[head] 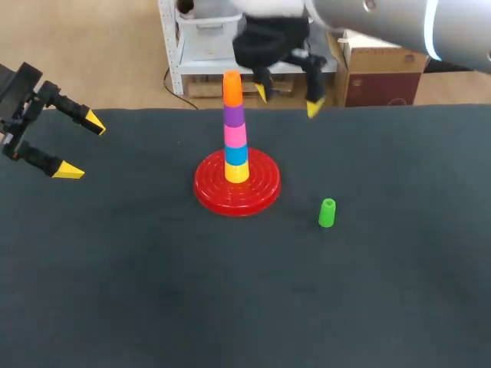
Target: Pick up and stack the cylinders on the red base in this order: pink,purple,orange,green
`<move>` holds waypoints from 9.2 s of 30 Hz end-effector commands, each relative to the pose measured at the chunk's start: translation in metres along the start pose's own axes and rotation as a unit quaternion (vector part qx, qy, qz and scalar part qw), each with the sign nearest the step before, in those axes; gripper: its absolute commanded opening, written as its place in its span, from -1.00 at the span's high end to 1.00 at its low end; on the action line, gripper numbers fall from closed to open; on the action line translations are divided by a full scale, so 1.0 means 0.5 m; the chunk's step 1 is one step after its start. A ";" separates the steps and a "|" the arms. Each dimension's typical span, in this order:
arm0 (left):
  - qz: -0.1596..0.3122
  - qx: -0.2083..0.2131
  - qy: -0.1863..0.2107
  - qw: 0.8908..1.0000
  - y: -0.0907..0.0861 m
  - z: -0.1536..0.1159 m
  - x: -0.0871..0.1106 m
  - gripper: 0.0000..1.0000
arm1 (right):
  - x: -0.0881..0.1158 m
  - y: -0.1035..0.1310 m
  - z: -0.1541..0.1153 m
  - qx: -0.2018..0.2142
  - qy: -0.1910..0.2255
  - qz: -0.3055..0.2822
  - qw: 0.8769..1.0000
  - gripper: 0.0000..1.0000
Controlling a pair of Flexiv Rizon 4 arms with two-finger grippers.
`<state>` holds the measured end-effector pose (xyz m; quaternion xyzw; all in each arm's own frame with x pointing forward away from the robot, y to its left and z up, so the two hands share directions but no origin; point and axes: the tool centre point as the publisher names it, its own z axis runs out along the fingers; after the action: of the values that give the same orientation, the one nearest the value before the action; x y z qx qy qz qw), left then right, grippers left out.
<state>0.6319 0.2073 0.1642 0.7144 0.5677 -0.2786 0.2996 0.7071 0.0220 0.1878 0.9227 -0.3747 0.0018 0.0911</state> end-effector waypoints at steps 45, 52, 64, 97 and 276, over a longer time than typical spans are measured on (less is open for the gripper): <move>0.001 -0.001 0.000 1.000 -0.001 0.001 0.002 -1.00 | 0.022 0.121 0.289 0.239 -0.009 0.206 0.949 -1.00; 0.001 -0.001 0.000 1.000 -0.001 0.001 0.002 -1.00 | 0.004 0.110 0.308 0.195 -0.048 0.188 0.961 -1.00; 0.001 -0.001 0.000 1.000 -0.001 0.001 0.002 -1.00 | -0.007 0.104 0.330 0.144 -0.083 0.150 0.975 -1.00; 0.001 -0.001 0.000 1.000 -0.001 0.001 0.002 -1.00 | -0.011 0.118 0.315 0.082 -0.023 0.095 0.992 1.00; 0.001 -0.001 0.000 1.000 -0.001 0.001 0.002 -1.00 | -0.029 -0.241 -0.182 0.080 -0.150 -0.534 0.828 1.00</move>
<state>0.6319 0.2072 0.1642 0.7145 0.5676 -0.2786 0.2995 0.7790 0.1291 0.2613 0.9836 0.1558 0.0321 -0.0855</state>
